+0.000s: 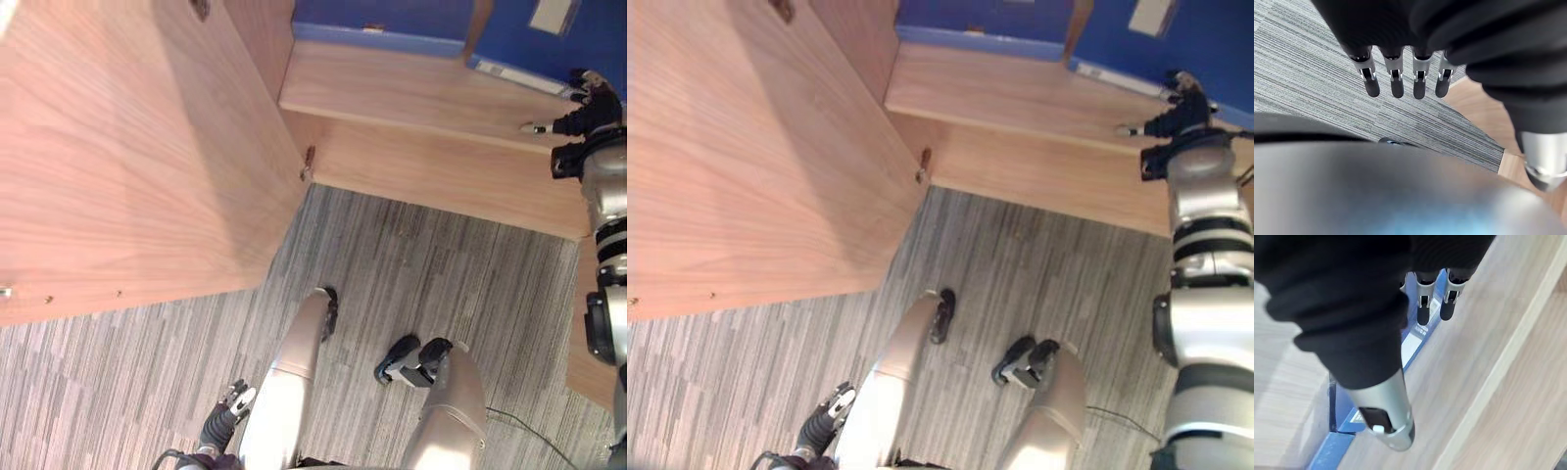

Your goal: Walk over to the cabinet, pick up the folder, carry it to the office cabinet, place the folder inside the office cabinet, then close the office cabinet door

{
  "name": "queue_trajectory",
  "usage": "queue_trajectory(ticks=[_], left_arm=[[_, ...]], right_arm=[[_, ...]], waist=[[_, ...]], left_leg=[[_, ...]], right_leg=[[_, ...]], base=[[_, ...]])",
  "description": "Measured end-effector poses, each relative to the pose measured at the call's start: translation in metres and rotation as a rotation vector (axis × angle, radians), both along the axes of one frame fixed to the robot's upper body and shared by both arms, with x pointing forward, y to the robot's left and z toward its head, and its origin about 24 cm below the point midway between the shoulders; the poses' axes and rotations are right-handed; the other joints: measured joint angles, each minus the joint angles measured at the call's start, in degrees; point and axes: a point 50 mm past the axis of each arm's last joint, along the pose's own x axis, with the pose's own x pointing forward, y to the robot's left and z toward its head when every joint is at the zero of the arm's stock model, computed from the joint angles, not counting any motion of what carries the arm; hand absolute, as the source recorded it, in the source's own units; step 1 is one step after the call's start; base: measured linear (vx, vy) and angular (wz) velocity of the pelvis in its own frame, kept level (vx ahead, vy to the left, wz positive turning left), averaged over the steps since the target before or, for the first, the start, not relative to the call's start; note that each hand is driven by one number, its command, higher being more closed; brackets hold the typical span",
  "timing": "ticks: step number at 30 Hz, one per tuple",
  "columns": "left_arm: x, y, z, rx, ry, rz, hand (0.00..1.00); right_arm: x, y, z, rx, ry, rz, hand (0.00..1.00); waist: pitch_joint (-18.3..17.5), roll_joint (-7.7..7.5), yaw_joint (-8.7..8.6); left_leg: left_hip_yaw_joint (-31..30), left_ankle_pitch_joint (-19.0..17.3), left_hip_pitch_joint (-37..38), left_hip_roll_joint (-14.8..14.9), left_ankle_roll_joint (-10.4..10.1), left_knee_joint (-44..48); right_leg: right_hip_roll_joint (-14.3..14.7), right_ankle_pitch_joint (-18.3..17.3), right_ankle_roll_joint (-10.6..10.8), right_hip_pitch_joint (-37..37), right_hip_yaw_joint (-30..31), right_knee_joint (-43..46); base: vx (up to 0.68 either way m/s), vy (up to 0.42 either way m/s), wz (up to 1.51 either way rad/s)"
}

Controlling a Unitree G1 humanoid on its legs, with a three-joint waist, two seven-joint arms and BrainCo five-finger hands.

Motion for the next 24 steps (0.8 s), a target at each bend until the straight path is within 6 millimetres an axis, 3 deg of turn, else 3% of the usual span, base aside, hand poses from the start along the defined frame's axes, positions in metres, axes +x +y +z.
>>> queue_trajectory(ticks=[4, 11, 14, 16, 18, 20, 24], left_arm=[[0.000, 0.000, 0.000, -0.009, 0.000, -0.013, 0.00], [0.000, -0.001, 0.000, -0.025, 0.001, -0.008, 0.00], [-0.002, -0.001, 0.000, -0.024, 0.004, -0.005, 0.00], [-0.002, 0.002, 0.001, -0.015, 0.001, -0.007, 0.00], [-0.004, 0.002, 0.000, -0.017, 0.006, -0.005, 0.00], [-0.010, 0.004, -0.007, -0.017, 0.046, 0.003, 0.00], [-0.028, 0.018, -0.028, 0.029, 0.177, 0.042, 0.00]], right_arm=[[0.001, 0.001, -0.017, -0.100, 0.116, 0.023, 0.00], [0.006, 0.013, -0.030, -0.092, 0.150, 0.070, 0.00], [0.015, 0.034, -0.049, -0.070, 0.188, 0.129, 0.00], [0.021, 0.059, -0.084, -0.066, 0.277, 0.203, 0.00], [0.024, 0.077, -0.103, -0.080, 0.336, 0.259, 0.00], [0.024, 0.104, -0.131, -0.072, 0.411, 0.341, 0.00], [0.018, 0.131, -0.167, -0.024, 0.488, 0.409, 0.00]], waist=[[-1.71, -0.17, -0.46], [-2.76, -0.86, -0.80], [-3.25, -1.61, -1.53], [-4.33, -3.49, -1.83], [-4.82, -4.11, -2.05], [-6.12, -5.14, -2.44], [-7.93, -6.65, -3.34]], left_leg=[[-0.09, 1.06, 1.74, 0.10, -0.11, -2.93], [1.15, 2.68, 5.34, 0.94, 0.17, -7.63], [2.48, 3.79, 8.45, 2.44, 0.58, -11.10], [3.39, 5.34, 12.63, 2.96, 0.69, -15.99], [4.46, 6.28, 15.84, 3.69, 0.85, -19.07], [5.53, 8.20, 20.49, 4.32, 0.93, -24.84], [7.63, 10.79, 27.53, 5.62, 0.61, -32.75]], right_leg=[[0.52, 1.16, 0.05, 1.89, -0.99, -3.05], [1.26, 3.26, -0.15, 4.77, -1.56, -7.46], [2.47, 5.20, -0.05, 7.88, -2.41, -11.70], [3.63, 7.24, 0.11, 11.45, -2.72, -16.66], [4.71, 8.74, 0.22, 14.30, -2.96, -20.20], [6.29, 11.37, 0.29, 18.46, -3.57, -26.45], [8.89, 14.83, 0.37, 25.12, -4.60, -35.33]], base=[[0.00, 0.008, 0.01], [-0.02, 0.034, -0.03], [-0.02, 0.040, -0.10], [0.00, 0.027, -0.13], [0.01, 0.011, -0.16], [0.02, 0.008, -0.21], [0.05, 0.000, -0.13]])
